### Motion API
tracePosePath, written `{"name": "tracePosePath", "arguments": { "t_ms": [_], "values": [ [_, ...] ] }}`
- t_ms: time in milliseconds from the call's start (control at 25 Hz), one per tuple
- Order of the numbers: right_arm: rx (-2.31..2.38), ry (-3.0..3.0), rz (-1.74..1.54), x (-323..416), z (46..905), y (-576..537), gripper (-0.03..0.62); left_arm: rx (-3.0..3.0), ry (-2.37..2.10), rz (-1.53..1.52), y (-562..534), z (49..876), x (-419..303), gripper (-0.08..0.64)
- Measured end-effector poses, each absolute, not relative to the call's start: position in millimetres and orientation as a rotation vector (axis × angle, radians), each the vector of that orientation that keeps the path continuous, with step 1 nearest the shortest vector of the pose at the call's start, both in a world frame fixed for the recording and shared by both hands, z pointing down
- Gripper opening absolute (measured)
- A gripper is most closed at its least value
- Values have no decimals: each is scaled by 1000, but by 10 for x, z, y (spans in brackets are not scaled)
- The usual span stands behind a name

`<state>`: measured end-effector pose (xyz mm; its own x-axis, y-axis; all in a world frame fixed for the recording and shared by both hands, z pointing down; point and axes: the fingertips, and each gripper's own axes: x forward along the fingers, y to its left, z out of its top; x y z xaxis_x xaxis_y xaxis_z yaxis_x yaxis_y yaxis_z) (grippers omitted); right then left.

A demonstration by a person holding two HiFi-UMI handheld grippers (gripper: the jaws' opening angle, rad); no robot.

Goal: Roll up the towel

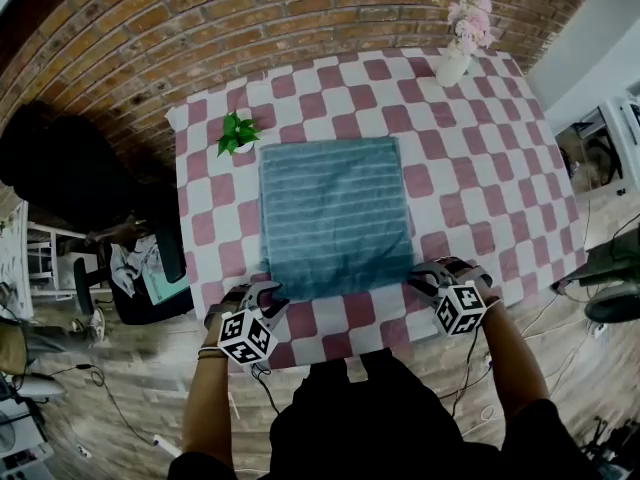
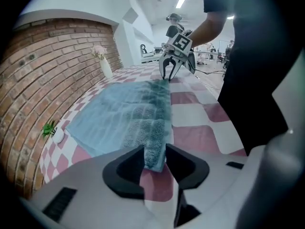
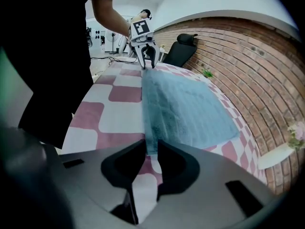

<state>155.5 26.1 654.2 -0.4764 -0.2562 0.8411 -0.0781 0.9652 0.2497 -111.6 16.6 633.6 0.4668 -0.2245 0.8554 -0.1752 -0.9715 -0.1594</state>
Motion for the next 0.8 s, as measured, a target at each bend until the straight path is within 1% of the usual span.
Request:
{"name": "tracePosePath", "arguments": {
  "t_ms": [40, 80, 160, 280, 440, 600, 800],
  "values": [
    [238, -2063, -216, 1568, 6550, 261, 69, -2638, 355, -1564, 174, 6355, -1111, 121],
    [239, -2064, -215, 1577, 6553, 265, 56, -2625, 353, -1568, 180, 6369, -1107, 72],
    [241, -2069, -215, 1575, 6540, 270, 45, -2602, 366, -1571, 175, 6376, -1110, 8],
    [276, -2099, -205, 1548, 6420, 244, 31, -2591, 412, -1559, 134, 6281, -1140, -1],
    [423, -2210, -184, 1517, 5998, 66, 25, -2577, 542, -1484, -78, 5889, -1238, -3],
    [608, -2279, -204, 1495, 5542, -348, 21, -2485, 677, -1385, -590, 5435, -1307, -3],
    [764, -2251, -250, 1625, 5371, -1139, 17, -2273, 827, -1371, -1516, 5103, -1438, -5]
  ]
}}
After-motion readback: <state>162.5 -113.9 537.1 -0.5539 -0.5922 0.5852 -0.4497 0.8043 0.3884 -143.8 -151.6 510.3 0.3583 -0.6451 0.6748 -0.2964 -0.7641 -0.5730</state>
